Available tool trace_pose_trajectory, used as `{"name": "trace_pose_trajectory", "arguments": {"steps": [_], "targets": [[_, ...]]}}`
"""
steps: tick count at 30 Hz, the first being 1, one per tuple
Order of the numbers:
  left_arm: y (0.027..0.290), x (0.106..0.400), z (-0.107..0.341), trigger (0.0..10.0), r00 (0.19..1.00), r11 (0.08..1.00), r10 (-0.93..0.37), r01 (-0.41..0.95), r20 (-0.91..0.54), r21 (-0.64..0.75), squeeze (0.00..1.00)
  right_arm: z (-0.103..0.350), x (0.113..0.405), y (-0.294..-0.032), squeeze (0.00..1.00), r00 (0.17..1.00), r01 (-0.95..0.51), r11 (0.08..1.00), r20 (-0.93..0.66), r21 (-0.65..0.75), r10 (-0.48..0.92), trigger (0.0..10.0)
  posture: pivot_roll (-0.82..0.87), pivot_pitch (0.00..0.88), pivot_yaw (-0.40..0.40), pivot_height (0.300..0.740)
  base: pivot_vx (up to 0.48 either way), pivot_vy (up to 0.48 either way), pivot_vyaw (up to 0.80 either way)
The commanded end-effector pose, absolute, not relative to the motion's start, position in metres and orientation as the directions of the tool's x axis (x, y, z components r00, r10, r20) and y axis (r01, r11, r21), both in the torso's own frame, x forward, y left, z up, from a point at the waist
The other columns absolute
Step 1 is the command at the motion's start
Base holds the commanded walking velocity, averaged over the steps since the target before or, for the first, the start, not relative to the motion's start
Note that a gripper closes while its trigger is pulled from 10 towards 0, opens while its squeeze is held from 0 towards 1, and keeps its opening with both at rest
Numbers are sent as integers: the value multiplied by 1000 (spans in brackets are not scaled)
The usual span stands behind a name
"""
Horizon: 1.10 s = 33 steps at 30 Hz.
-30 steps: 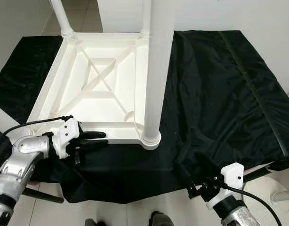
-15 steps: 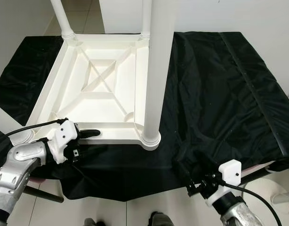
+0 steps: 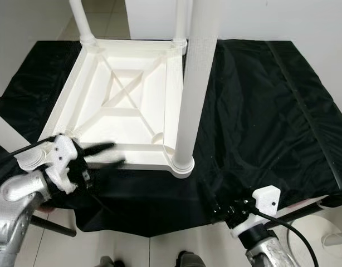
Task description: Building children table
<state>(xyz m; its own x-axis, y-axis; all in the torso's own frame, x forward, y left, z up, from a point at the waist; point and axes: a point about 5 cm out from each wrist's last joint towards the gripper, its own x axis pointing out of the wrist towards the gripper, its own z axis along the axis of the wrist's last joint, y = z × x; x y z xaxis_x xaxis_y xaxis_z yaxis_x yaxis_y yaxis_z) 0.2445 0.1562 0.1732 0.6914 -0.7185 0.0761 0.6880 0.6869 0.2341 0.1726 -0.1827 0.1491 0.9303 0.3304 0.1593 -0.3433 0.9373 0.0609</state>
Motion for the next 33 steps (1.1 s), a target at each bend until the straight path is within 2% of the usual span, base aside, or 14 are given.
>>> {"name": "trace_pose_trajectory", "arguments": {"steps": [1, 3, 9, 14, 16, 25, 30, 33], "targets": [[152, 239, 168, 10000, 700, 686, -713, 683, 45, 251, 0, 148, 173, -177, 0, 929, -345, 938, 158, 33, 336, 10000, -56, 129, 22, 740, 0, 0, 0], [150, 237, 159, 10000, 707, 680, -707, 680, -1, 275, 0, 147, 180, -172, 0, 928, -341, 940, 160, 5, 336, 10000, -48, 128, 19, 740, 0, 0, 0], [152, 244, 156, 10000, 744, 714, -668, 638, 6, 286, 0, 146, 189, -166, 0, 927, -344, 939, 166, 16, 337, 10000, -38, 125, 13, 740, 0, 0, 0], [150, 256, 154, 10000, 773, 741, -635, 607, 5, 287, 0, 143, 207, -156, 0, 936, -323, 946, 153, 20, 316, 10000, -33, 117, 4, 740, 0, 0, 0], [145, 269, 148, 10000, 808, 770, -589, 562, -1, 302, 0, 143, 225, -147, 0, 945, -292, 956, 154, 12, 287, 10000, -38, 115, 3, 740, 0, 0, 0], [145, 288, 150, 10000, 849, 805, -529, 492, 24, 330, 0, 147, 244, -142, 0, 940, -291, 957, 182, -8, 288, 10000, -35, 115, -13, 740, 0, 0, 0], [145, 288, 152, 10000, 851, 808, -524, 484, 35, 337, 0, 147, 245, -142, 0, 939, -295, 955, 183, -7, 291, 10000, -35, 115, -13, 740, 0, 0, 0], [141, 275, 153, 10000, 822, 794, -567, 532, 47, 294, 0, 144, 238, -146, 0, 938, -296, 955, 183, -19, 294, 10000, -24, 108, -21, 740, 0, 0, 0]]}}
